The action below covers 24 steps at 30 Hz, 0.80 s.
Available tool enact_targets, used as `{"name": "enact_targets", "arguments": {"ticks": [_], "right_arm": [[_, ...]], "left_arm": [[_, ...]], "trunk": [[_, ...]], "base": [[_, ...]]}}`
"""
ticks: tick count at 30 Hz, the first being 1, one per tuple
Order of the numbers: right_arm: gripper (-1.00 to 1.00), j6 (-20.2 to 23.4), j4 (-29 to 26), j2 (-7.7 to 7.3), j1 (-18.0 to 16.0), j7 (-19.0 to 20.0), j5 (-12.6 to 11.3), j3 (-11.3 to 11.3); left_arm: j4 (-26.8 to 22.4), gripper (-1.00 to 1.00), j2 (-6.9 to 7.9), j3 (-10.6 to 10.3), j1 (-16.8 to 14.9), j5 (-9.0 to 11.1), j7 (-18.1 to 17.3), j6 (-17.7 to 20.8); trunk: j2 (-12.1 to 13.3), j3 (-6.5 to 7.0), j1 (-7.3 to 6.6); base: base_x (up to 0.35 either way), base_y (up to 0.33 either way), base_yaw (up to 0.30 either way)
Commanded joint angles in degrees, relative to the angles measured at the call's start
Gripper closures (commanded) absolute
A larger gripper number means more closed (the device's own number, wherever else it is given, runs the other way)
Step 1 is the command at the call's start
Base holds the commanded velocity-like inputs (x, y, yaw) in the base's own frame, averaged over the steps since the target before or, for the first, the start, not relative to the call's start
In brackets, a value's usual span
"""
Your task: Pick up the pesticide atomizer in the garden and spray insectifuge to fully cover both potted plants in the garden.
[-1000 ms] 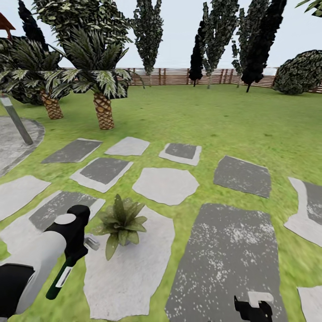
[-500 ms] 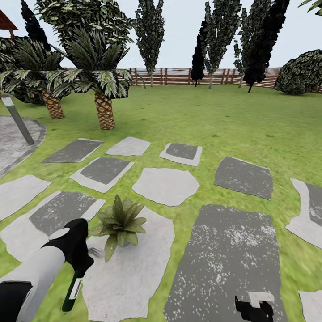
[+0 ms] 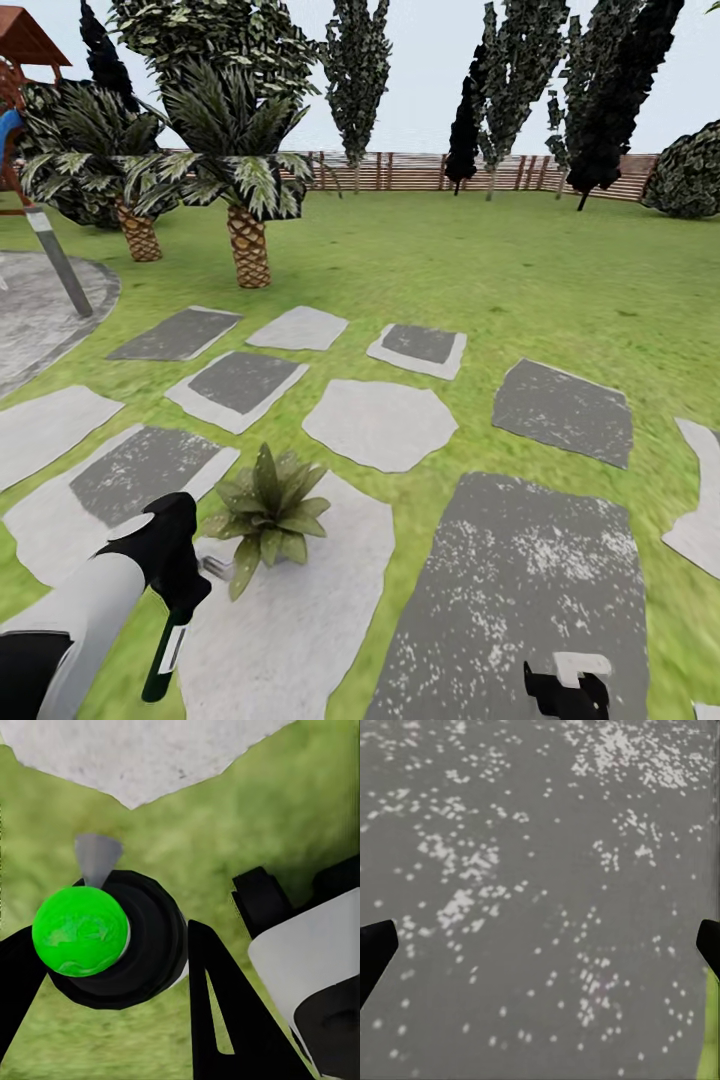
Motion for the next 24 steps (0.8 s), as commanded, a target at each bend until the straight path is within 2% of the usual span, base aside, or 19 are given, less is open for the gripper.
{"name": "enact_targets", "arguments": {"ticks": [1, 5, 8, 12, 24], "right_arm": [[-1.0, -0.2, 0.0, 0.0, 0.0, -0.1, -0.6, 0.5], [-1.0, -0.2, 0.0, 0.01, 0.0, -0.1, -0.6, 0.5], [-1.0, -0.2, 0.0, 0.07, 0.0, -0.1, -0.6, 0.5], [-1.0, -0.2, 0.0, 0.26, 0.0, -0.1, -0.7, 0.5], [-1.0, -0.2, 0.0, 0.28, 0.0, -0.1, -0.7, 0.5]], "left_arm": [[-0.1, 1.0, 0.06, -0.3, 0.3, -0.3, -0.5, 0.5], [-0.2, 1.0, 0.35, -0.3, 3.1, -0.5, -0.1, 0.5], [-0.2, 1.0, 0.75, -0.3, 3.6, -0.5, -0.1, 0.5], [-0.2, 1.0, 0.4, -0.4, 3.7, -0.5, -0.1, 0.5], [-0.8, 1.0, 0.21, -0.4, 5.0, -0.9, 0.1, 0.5]], "trunk": [[0.0, -0.05, 0.01], [0.0, -0.06, 0.01], [0.0, -0.16, 0.01], [0.0, -0.39, 0.01], [0.0, -1.11, 0.01]], "base": [[0.241, -0.167, 0.002], [0.244, -0.167, 0.004], [0.284, -0.088, 0.102], [0.254, -0.01, 0.177], [0.017, -0.002, 0.187]]}}
